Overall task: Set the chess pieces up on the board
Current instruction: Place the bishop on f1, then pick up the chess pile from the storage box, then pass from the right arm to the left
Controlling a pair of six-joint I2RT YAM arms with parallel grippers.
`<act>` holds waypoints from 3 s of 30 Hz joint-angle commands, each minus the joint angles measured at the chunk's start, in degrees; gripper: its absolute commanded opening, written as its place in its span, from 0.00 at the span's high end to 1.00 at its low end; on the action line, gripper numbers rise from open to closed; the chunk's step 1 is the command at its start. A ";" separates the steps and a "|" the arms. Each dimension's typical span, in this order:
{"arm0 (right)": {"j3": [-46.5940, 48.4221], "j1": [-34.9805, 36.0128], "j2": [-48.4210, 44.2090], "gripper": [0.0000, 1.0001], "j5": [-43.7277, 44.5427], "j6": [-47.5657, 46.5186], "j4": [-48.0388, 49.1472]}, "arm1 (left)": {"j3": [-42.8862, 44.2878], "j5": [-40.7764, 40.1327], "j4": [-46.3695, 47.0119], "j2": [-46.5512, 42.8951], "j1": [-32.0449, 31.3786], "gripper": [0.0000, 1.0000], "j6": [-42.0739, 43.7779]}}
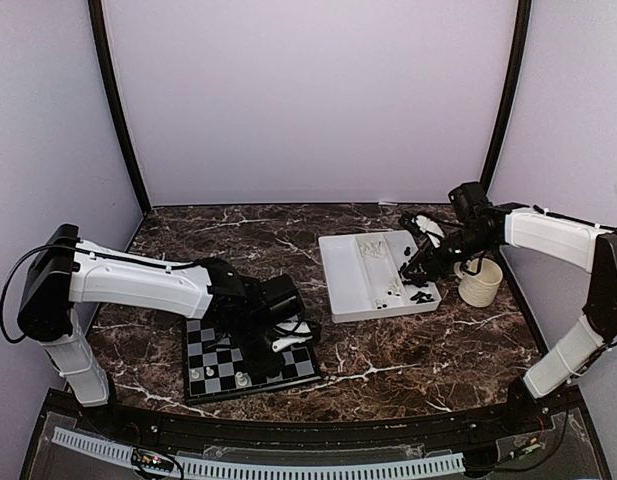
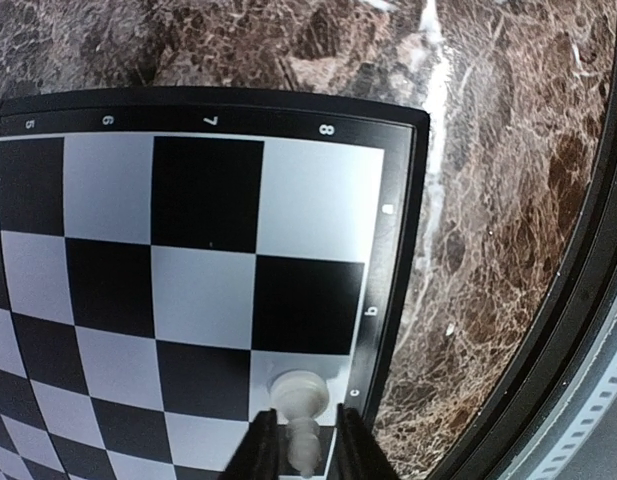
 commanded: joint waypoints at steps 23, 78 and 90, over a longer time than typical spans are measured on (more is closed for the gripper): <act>19.50 2.83 17.55 0.71 14.41 0.64 -5.00 | 5.33 -5.15 27.60 -14.16 11.88 0.45 -10.73; 50.63 7.02 48.81 0.91 27.83 2.51 -17.16 | -1.11 7.72 40.18 -11.54 16.09 0.45 -22.53; 38.44 7.02 30.17 0.97 23.58 4.36 -14.48 | 1.14 9.75 43.84 -8.63 16.17 0.45 -23.80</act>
